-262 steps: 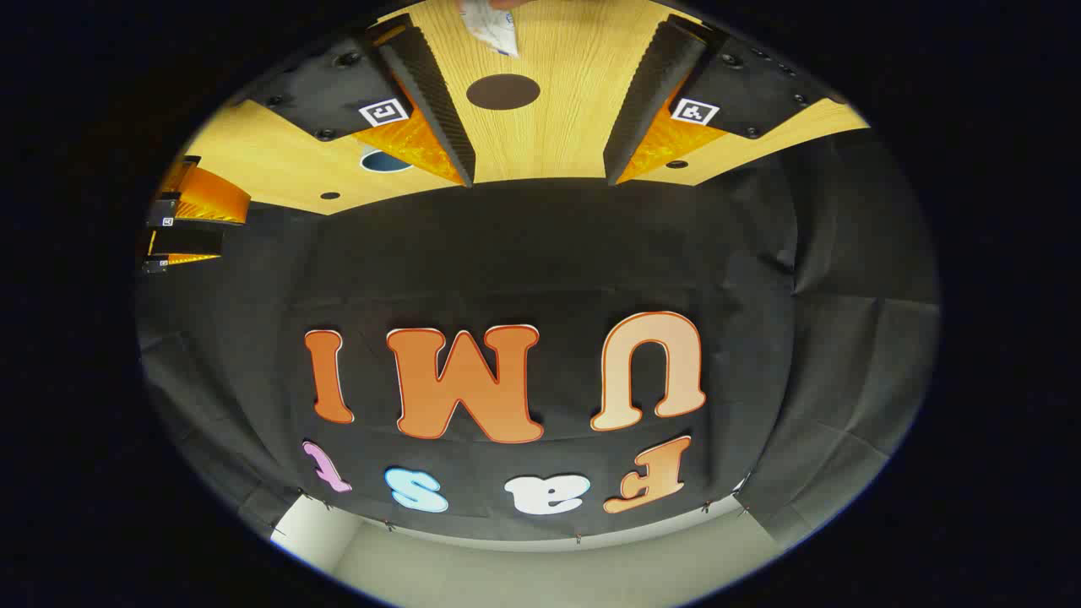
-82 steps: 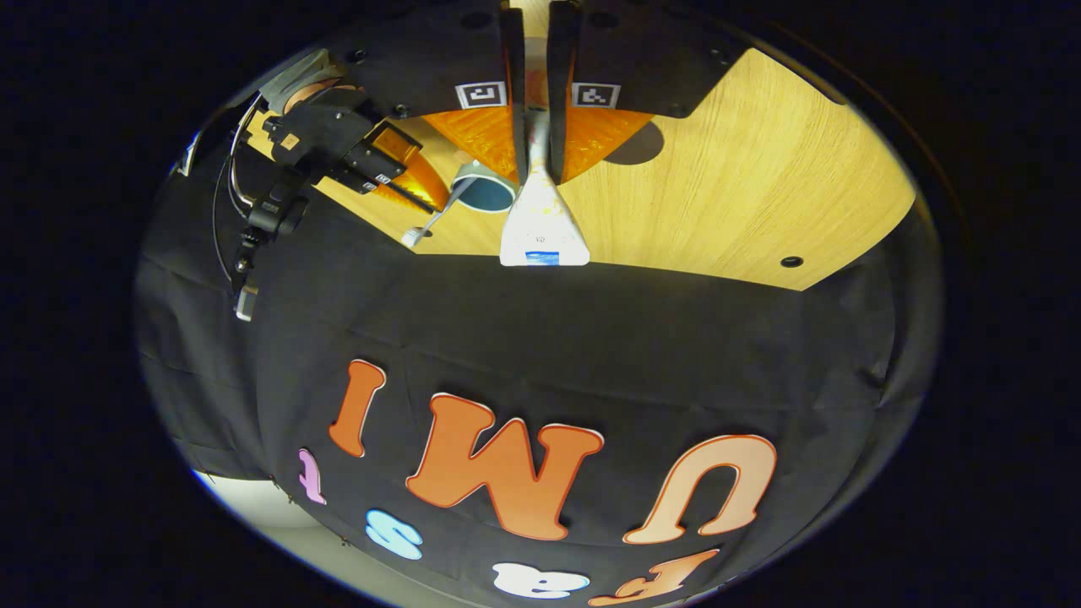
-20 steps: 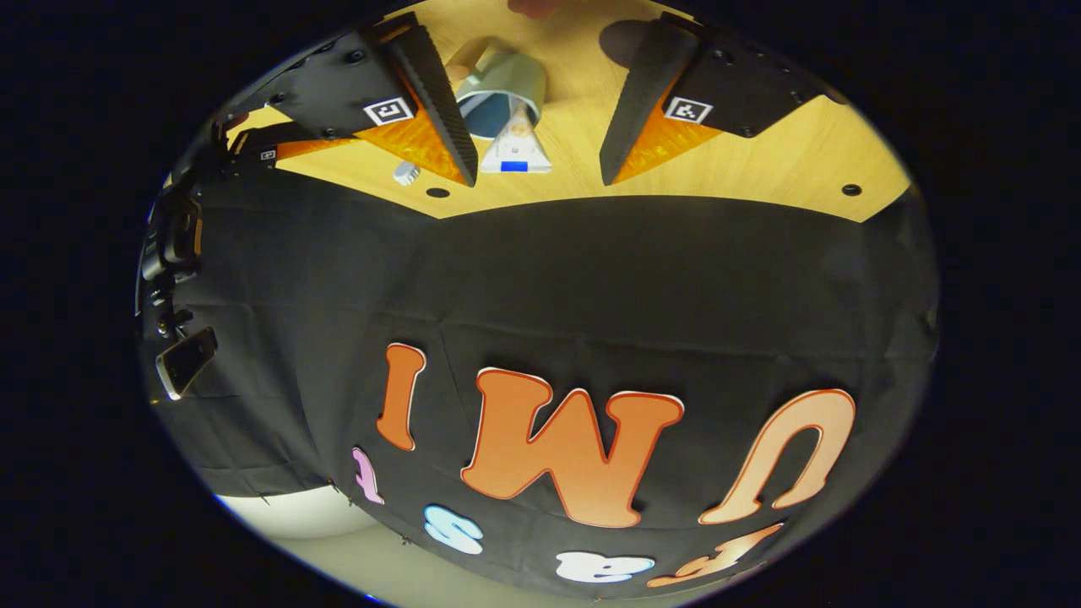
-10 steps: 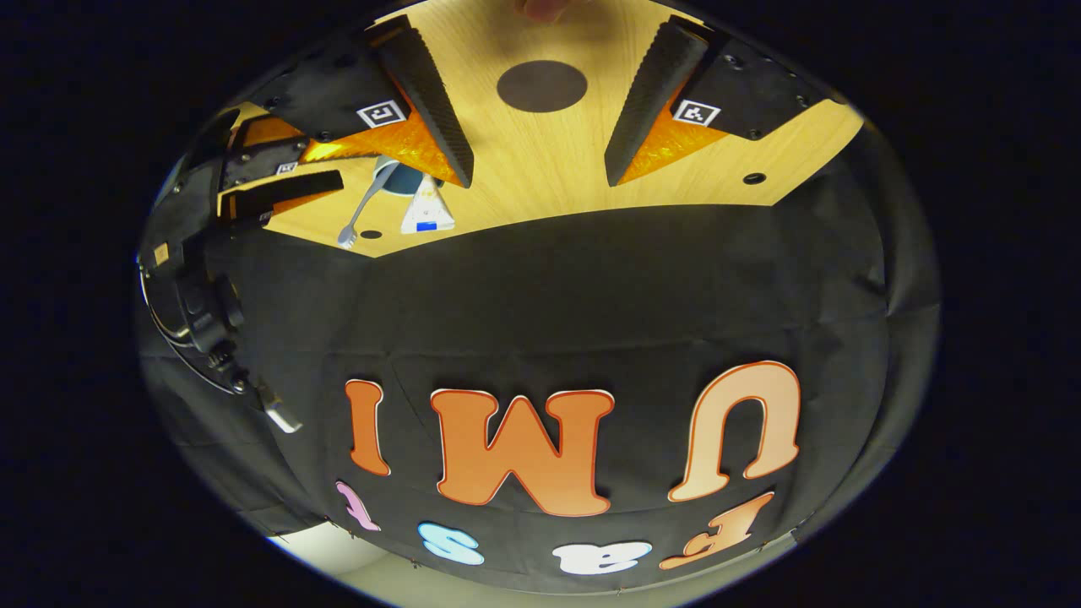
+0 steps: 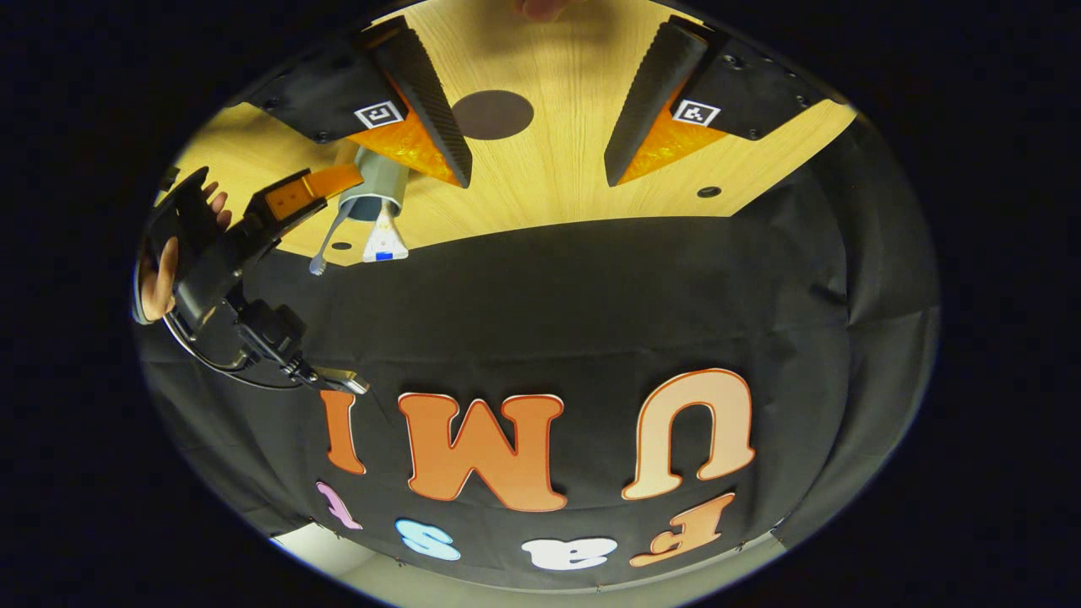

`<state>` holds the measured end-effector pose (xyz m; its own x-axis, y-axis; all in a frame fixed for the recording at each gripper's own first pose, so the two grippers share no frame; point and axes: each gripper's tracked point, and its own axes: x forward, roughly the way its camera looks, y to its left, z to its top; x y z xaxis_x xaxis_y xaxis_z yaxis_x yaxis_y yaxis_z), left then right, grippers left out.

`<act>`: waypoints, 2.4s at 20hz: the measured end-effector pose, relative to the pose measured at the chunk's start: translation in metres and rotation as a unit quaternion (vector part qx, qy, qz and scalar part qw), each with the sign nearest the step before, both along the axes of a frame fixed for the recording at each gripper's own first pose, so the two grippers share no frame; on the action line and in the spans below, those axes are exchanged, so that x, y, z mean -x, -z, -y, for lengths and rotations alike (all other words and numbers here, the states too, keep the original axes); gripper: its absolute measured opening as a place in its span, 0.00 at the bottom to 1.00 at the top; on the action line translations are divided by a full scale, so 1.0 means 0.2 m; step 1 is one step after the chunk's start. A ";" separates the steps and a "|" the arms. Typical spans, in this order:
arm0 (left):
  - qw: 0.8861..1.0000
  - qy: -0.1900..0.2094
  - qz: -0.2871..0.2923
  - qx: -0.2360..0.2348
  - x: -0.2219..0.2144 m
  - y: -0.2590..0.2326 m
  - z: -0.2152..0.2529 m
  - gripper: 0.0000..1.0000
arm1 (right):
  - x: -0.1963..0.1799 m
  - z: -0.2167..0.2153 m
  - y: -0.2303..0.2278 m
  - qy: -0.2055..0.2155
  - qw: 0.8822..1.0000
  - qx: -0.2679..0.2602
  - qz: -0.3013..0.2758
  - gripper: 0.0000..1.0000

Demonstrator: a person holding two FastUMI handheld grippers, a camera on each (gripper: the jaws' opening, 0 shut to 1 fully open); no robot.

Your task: Put the toothbrush and toothpaste on the desktop into the cup, then pick up the cup and place it on the coaster on the desktop.

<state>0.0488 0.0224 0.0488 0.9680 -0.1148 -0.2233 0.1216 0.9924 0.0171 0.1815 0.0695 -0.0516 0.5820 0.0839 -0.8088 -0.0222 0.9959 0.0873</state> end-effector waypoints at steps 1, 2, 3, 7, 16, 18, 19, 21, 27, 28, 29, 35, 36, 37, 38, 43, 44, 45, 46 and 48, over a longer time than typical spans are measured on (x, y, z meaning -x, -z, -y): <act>1.000 -0.003 -0.002 0.000 0.01 0.00 -0.02 1.00 | -0.01 0.01 0.02 -0.002 1.000 0.006 -0.013 0.86; 1.000 -0.006 -0.003 0.000 0.02 0.01 -0.04 0.98 | -0.02 0.01 0.06 0.000 1.000 0.013 -0.026 0.86; 1.000 -0.008 -0.003 0.001 0.02 0.02 -0.04 1.00 | -0.03 0.01 0.08 0.002 0.999 0.017 -0.040 0.84; 1.000 -0.016 -0.006 0.006 0.02 0.02 -0.04 0.98 | -0.01 0.00 0.19 -0.002 0.996 0.021 -0.090 0.69; 1.000 -0.021 -0.019 0.006 0.02 0.03 -0.05 1.00 | -0.04 -0.05 0.15 -0.003 0.996 0.016 -0.092 0.24; 0.999 -0.021 -0.023 0.010 0.02 0.04 -0.05 1.00 | -0.04 -0.05 0.15 -0.006 0.996 0.005 -0.091 0.23; 0.999 -0.022 -0.023 0.011 0.02 0.04 -0.05 1.00 | -0.04 -0.05 0.14 -0.008 0.996 0.003 -0.091 0.23; 0.999 -0.023 -0.028 0.013 0.02 0.05 -0.06 1.00 | -0.07 -0.05 0.13 -0.014 0.997 0.006 -0.079 0.23; 0.999 -0.028 -0.025 0.013 0.02 0.05 -0.06 1.00 | -0.09 -0.07 0.08 -0.045 0.997 -0.008 -0.059 0.23; 0.999 -0.031 -0.025 0.013 0.02 0.05 -0.07 0.99 | -0.09 -0.08 0.08 -0.051 0.997 -0.009 -0.057 0.23; 0.999 -0.032 -0.027 0.015 0.02 0.05 -0.06 1.00 | -0.09 -0.08 0.08 -0.058 0.997 -0.009 -0.055 0.23; 0.998 -0.048 -0.035 0.021 0.01 0.07 -0.08 1.00 | -0.11 -0.09 0.07 -0.094 0.995 -0.007 -0.036 0.23; 0.998 -0.051 -0.035 0.022 0.00 0.07 -0.08 1.00 | -0.11 -0.09 0.07 -0.101 0.994 -0.007 -0.035 0.23; 0.998 -0.053 -0.036 0.023 0.00 0.07 -0.08 0.99 | -0.12 -0.09 0.07 -0.107 0.994 -0.007 -0.034 0.23; 0.998 -0.055 -0.036 0.023 0.00 0.07 -0.08 0.99 | -0.12 -0.10 0.06 -0.115 0.993 -0.007 -0.034 0.23; 0.997 -0.066 -0.042 0.027 0.01 0.08 -0.09 1.00 | -0.12 -0.11 0.08 -0.153 0.988 -0.005 -0.033 0.22; 0.996 -0.068 -0.042 0.027 0.01 0.08 -0.10 1.00 | -0.12 -0.11 0.08 -0.161 0.986 -0.002 -0.034 0.23; 0.996 -0.069 -0.042 0.028 0.01 0.08 -0.10 1.00 | -0.12 -0.11 0.09 -0.167 0.985 0.001 -0.036 0.23; 0.996 -0.071 -0.042 0.027 0.01 0.08 -0.10 1.00 | -0.12 -0.12 0.09 -0.171 0.984 0.002 -0.039 0.23; 0.996 -0.075 -0.043 0.027 0.01 0.08 -0.10 1.00 | -0.11 -0.13 0.10 -0.171 0.984 -0.004 -0.050 0.23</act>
<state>0.0472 0.0431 0.0329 0.9529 0.0152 -0.3030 -0.0291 0.9987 -0.0416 0.2044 0.0946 -0.0712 0.4367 0.2676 -0.8589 -0.3471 0.9309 0.1136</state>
